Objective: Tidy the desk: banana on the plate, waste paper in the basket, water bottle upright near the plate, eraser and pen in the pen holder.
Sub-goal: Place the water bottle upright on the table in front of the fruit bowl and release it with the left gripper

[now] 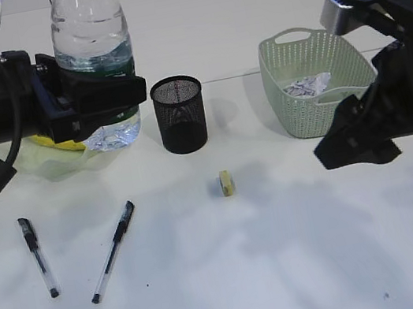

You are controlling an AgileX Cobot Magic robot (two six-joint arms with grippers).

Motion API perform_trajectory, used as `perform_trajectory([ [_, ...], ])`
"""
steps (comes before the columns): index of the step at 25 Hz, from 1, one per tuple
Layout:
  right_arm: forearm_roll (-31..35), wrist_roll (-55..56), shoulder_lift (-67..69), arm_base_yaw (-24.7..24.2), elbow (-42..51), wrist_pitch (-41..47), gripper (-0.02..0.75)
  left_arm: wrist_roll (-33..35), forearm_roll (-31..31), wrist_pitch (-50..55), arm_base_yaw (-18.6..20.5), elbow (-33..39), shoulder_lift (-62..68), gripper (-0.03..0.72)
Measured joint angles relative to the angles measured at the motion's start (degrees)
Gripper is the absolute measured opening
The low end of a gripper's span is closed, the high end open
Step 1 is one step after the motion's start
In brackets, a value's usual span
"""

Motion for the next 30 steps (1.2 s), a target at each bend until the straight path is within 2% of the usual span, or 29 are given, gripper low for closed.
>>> perform_trajectory([
  [4, -21.46, 19.8, 0.0, 0.0, -3.09, 7.65, 0.533, 0.0, 0.0, 1.61, 0.0, 0.0, 0.0, 0.435],
  [6, -29.24, 25.71, 0.0, 0.0, -4.45, 11.7, 0.524, 0.0, -0.24, 2.96, 0.0, 0.0, 0.0, 0.435],
  [8, -33.85, 28.51, 0.0, 0.0, -5.23, 14.96, 0.522, 0.0, -1.26, 4.27, 0.0, 0.0, 0.0, 0.435],
  [11, -35.8, 29.62, -0.1, 0.0, -5.37, 16.9, 0.517, 0.0, -2.53, 4.89, 0.13, 0.0, 0.0, 0.435],
  [30, -35.18, 30.11, -0.1, 0.0, -5.37, 17.05, 0.516, 0.46, -2.96, 4.31, 0.13, 0.11, 0.0, 0.419],
])
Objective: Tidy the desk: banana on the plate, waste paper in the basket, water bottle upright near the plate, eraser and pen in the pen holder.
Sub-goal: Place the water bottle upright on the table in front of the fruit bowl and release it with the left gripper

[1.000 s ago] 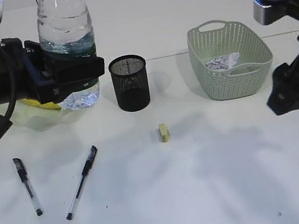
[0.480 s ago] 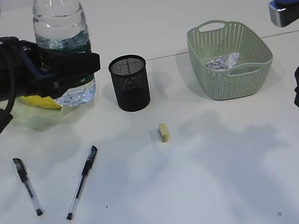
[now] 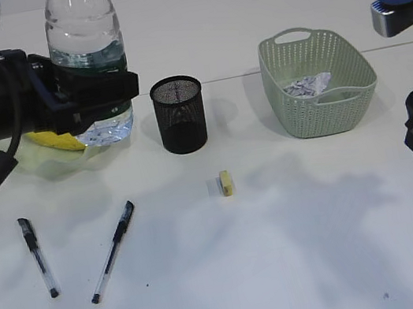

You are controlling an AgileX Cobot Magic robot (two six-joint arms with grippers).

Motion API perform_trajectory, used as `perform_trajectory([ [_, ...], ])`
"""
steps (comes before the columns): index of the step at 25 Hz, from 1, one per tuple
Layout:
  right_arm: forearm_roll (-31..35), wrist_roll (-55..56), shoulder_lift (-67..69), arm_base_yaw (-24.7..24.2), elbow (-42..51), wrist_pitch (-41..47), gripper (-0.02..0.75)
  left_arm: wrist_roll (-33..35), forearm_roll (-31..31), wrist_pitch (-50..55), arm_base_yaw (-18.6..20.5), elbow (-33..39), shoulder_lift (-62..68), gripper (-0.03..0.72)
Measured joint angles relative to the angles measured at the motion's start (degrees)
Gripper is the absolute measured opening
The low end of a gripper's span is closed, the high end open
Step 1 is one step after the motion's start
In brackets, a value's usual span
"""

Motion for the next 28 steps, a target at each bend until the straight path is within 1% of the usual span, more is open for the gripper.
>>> perform_trajectory([
  [8, 0.0, 0.09, 0.0, 0.0, 0.0, 0.0, 0.516, 1.89, 0.0, -0.09, 0.0, 0.0, 0.0, 0.412],
  [13, 0.12, 0.09, 0.0, 0.0, 0.0, 0.0, 0.516, 3.64, -1.41, -0.24, 0.0, 0.0, 0.0, 0.409],
  [19, 0.25, 0.09, 0.0, 0.0, 0.0, -0.11, 0.517, 9.02, -4.85, -2.82, 0.0, 0.0, 0.0, 0.409],
  [24, 0.25, 0.09, 0.0, 0.0, 0.0, -0.2, 0.516, 12.61, -7.99, -3.03, 2.03, 0.0, 0.0, 0.409],
  [28, 0.25, 0.09, 0.0, 0.0, 0.0, -0.2, 0.516, 14.28, -9.26, -6.04, 5.63, 0.08, 0.0, 0.407],
])
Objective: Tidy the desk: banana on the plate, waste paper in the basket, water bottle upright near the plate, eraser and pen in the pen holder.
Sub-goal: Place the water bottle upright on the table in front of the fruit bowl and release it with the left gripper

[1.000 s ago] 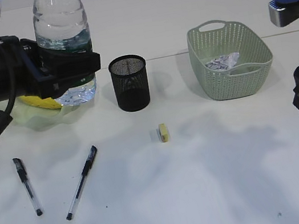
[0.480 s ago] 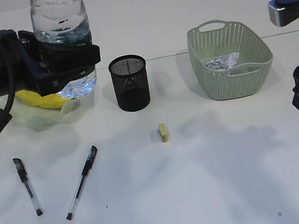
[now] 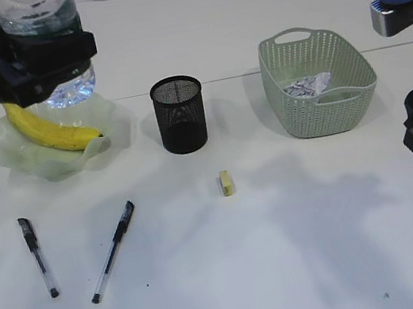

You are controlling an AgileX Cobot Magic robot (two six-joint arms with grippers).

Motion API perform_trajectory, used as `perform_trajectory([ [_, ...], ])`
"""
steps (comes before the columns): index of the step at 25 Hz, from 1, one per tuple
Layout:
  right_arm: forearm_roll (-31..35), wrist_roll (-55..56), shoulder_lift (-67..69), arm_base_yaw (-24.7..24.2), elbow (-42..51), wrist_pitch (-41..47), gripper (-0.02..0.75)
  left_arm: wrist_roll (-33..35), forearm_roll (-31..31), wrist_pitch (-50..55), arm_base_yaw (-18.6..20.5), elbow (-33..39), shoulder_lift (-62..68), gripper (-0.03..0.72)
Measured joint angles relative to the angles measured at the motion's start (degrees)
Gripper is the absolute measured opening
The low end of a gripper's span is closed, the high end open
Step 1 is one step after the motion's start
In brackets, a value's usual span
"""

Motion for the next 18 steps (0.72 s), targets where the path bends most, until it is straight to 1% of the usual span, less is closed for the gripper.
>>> perform_trajectory([
  [2, 0.11, 0.0, 0.0, 0.0, 0.0, 0.0, 0.516, 0.3, -1.9, -3.01, 1.77, 0.0, 0.55, 0.403],
  [5, 0.11, 0.0, 0.0, 0.0, 0.0, 0.0, 0.516, 0.89, -4.0, -6.93, 2.97, 0.0, 2.56, 0.4],
  [8, 0.11, 0.0, 0.0, 0.0, 0.0, 0.13, 0.516, 2.55, -4.51, -7.5, 3.23, 0.0, 5.1, 0.4],
  [11, 0.11, 0.0, 0.0, 0.0, 0.0, 0.13, 0.516, 5.85, -4.78, -7.77, 3.23, 0.0, 7.37, 0.4],
  [14, 0.11, 0.0, 0.0, 0.0, 0.0, 0.13, 0.516, 8.68, -6.61, -9.7, 3.23, 0.0, 9.93, 0.4],
  [18, 0.11, 0.0, 0.0, 0.0, 0.0, 0.2, 0.516, 10.73, -9.99, -10.08, 3.23, 0.0, 13.76, 0.4],
])
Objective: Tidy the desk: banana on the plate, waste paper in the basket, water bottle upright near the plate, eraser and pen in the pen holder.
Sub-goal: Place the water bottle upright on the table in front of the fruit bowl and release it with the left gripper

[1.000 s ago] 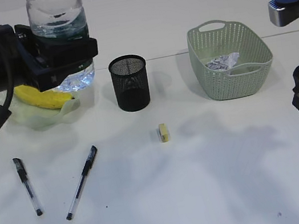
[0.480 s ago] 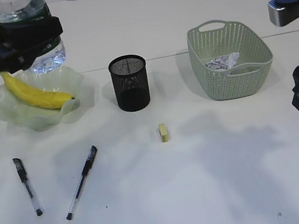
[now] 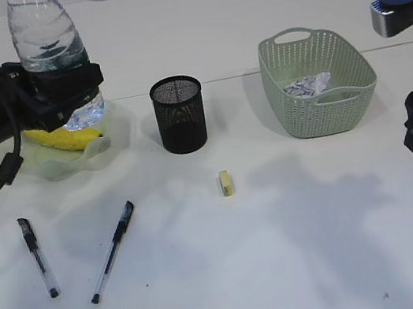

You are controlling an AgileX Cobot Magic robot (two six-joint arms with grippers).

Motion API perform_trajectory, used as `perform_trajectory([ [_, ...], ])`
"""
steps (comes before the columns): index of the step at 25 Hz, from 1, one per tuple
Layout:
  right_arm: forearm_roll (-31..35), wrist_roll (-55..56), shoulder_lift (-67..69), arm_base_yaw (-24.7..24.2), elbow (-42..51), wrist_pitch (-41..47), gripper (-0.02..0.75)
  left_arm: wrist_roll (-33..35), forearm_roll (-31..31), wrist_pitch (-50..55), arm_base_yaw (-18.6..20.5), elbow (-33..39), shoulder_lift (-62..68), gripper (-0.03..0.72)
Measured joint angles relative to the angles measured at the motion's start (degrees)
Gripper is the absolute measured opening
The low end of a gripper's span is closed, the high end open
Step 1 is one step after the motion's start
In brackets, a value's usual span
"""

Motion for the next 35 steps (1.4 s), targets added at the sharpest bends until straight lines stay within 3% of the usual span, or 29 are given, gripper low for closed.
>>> perform_trajectory([
  [35, 1.98, 0.0, 0.0, 0.0, 0.0, 0.4, 0.515, 13.29, -7.07, 0.46, 0.0, -0.32, 18.28, 0.398],
])
